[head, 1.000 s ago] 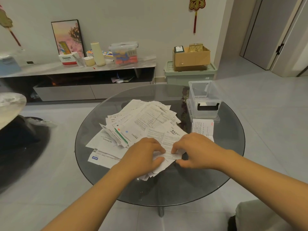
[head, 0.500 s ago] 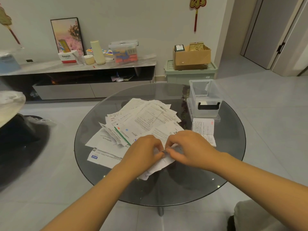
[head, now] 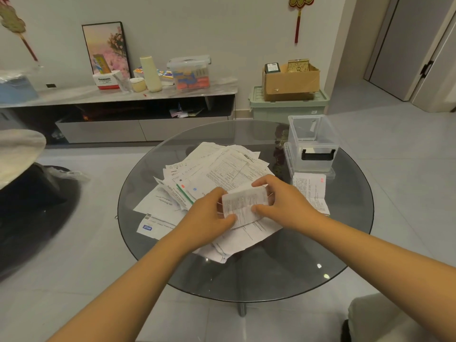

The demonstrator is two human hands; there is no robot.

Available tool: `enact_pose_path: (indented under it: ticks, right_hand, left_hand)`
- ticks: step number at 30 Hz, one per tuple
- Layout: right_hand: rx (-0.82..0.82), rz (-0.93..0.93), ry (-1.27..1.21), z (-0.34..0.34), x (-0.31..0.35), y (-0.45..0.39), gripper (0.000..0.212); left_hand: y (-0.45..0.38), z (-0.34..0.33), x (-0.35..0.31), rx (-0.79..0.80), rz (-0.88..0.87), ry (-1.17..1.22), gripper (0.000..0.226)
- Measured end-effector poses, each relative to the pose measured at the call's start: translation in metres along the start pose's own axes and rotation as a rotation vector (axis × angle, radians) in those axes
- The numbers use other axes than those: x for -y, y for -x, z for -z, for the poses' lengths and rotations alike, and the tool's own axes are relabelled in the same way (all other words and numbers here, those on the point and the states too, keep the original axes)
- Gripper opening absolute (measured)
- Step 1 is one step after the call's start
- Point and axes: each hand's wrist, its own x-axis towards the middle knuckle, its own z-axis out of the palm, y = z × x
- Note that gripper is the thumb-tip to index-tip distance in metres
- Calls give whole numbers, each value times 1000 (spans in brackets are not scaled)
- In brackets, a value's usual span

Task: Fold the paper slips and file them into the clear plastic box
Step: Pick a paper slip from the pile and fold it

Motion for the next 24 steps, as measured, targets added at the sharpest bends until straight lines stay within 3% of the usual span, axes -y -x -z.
enact_pose_path:
  ticks: [3, 6, 16, 20, 24]
  right_hand:
    - [-13, -44, 22, -7, -1, -7, 47]
    - [12, -22, 53, -11, 0, -8, 57]
    - [52, 0, 182, -14, -4, -6, 71]
    - [47, -28, 215, -11, -6, -5, 51]
    - [32, 139, 400, -13, -2, 4, 22]
  left_hand:
    - [-2, -1, 3, 9, 3, -26, 63]
    - [-3, -3, 6, 27, -6, -72, 79]
    - [-7, 2, 17, 91, -37, -216, 78]
    - [-7, 7, 16, 167, -43, -265, 56]
    - [-5, 11, 17, 243, -56, -306, 46]
